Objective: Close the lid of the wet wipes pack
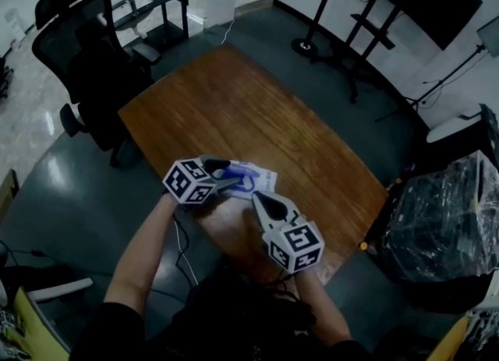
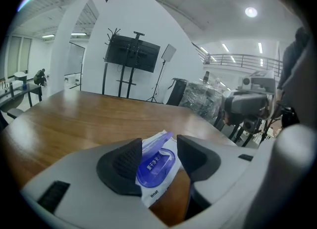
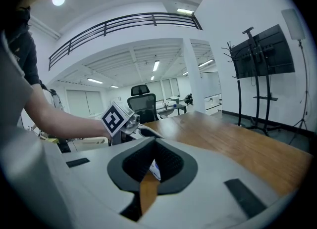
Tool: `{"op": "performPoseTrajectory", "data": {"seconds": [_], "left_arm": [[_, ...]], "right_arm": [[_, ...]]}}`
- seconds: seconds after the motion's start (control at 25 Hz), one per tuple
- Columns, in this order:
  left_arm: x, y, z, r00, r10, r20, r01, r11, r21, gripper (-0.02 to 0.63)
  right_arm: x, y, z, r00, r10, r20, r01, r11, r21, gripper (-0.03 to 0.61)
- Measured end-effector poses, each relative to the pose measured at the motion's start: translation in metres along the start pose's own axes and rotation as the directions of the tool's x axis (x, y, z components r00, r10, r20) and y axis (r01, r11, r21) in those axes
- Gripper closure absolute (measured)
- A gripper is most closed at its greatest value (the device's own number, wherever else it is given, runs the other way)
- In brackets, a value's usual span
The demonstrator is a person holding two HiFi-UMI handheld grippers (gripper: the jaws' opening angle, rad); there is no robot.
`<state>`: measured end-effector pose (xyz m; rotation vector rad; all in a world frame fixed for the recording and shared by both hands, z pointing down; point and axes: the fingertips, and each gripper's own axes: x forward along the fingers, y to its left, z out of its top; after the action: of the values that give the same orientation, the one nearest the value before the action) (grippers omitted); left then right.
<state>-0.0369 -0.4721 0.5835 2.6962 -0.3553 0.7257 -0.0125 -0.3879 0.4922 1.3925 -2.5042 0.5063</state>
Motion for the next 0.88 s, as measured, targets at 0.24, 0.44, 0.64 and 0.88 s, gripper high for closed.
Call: {"op": "performPoseTrajectory", "data": {"seconds": [0.24,0.44,0.64,0.88], "left_arm": [[0.002,-0.004,-0.009,0.999,-0.023,-0.03,0.022,0.999,-0.029,0.419],[0.01,0.002,-0.023,0.997,0.019,-0.075,-0.021,0.999,-0.028,0.53],[0.018,0.011,-0.045,0.986,0.074,-0.152,-0.075,0.997,-0.001,0.592],[0.028,0.018,-0.067,0.96,0.162,-0.227,-0.149,0.986,0.071,0.609]], "right_arm": [[0.0,-0.002,-0.002,1.0,-0.006,-0.007,0.006,1.0,-0.002,0.569],[0.001,-0.005,-0.003,1.0,-0.008,-0.014,0.008,1.0,-0.002,0.569],[0.001,-0.007,-0.006,0.999,-0.019,-0.028,0.019,1.0,0.0,0.569],[-0.001,-0.011,-0.012,0.999,-0.03,-0.036,0.03,0.999,0.012,0.569]]}}
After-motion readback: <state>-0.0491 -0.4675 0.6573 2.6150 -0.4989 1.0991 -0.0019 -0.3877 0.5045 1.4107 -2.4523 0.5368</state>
